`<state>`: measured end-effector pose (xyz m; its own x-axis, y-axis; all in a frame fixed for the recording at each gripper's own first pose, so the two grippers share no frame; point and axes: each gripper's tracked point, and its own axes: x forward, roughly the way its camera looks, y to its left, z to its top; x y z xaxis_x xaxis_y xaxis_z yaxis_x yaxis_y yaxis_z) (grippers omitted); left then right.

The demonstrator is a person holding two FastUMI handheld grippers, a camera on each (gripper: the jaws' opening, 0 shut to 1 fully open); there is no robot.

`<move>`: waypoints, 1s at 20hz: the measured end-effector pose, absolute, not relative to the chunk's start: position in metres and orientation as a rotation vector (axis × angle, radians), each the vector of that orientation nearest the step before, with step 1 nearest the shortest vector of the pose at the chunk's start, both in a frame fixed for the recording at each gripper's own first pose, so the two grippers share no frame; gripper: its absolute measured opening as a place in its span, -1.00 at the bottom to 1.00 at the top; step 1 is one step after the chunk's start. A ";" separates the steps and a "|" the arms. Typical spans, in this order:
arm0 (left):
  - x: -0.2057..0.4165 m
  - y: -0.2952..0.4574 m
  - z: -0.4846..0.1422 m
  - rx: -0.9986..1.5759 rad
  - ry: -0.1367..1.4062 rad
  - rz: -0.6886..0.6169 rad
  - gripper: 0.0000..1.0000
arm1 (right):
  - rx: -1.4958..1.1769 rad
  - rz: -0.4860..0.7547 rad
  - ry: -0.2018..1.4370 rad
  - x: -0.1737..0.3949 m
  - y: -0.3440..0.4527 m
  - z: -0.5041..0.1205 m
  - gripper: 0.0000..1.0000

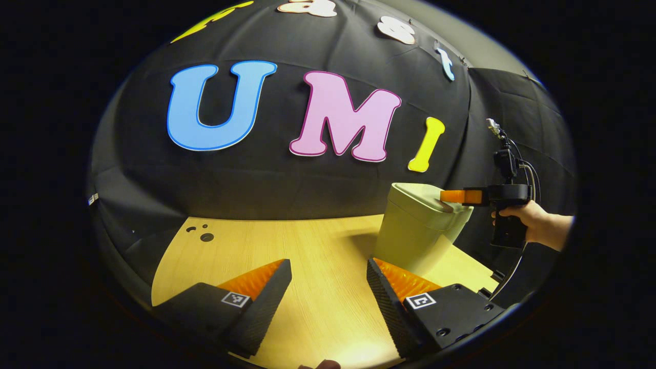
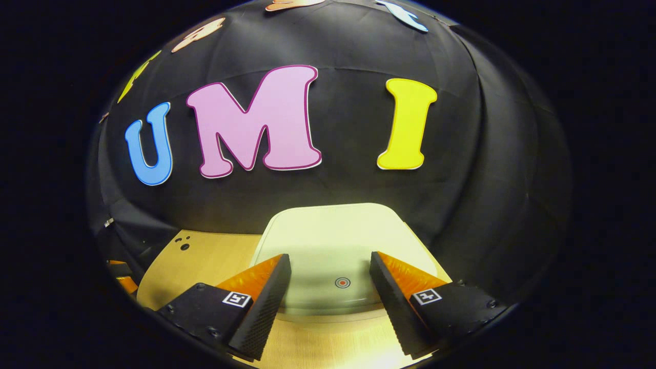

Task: Press the lid of the desktop garbage bin to open it, pick up the crumpled paper on the desktop and throw it into the bin, then pick up the pop can on the desktop and drop it into the bin, and finally close the garbage bin lid.

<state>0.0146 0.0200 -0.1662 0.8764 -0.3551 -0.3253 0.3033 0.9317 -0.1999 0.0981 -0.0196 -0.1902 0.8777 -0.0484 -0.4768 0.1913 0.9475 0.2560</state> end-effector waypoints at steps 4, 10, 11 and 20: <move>0.010 0.023 -0.165 -0.138 0.360 -0.340 0.89 | 0.309 -0.119 0.480 0.097 -0.018 -0.193 0.96; 0.004 0.030 -0.161 -0.133 0.348 -0.334 0.89 | 0.311 -0.121 0.441 0.098 -0.019 -0.189 0.98; 0.003 0.031 -0.160 -0.134 0.348 -0.334 0.89 | 0.337 -0.110 0.438 0.100 -0.020 -0.184 0.95; -0.003 0.032 -0.156 -0.125 0.338 -0.318 0.89 | 0.320 -0.101 0.372 0.085 -0.028 -0.152 0.95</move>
<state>-0.0031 0.0323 -0.1563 0.8944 -0.3265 -0.3056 0.2849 0.9428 -0.1734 0.0851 -0.0279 -0.1525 0.9274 -0.0382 -0.3722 0.1549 0.9447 0.2889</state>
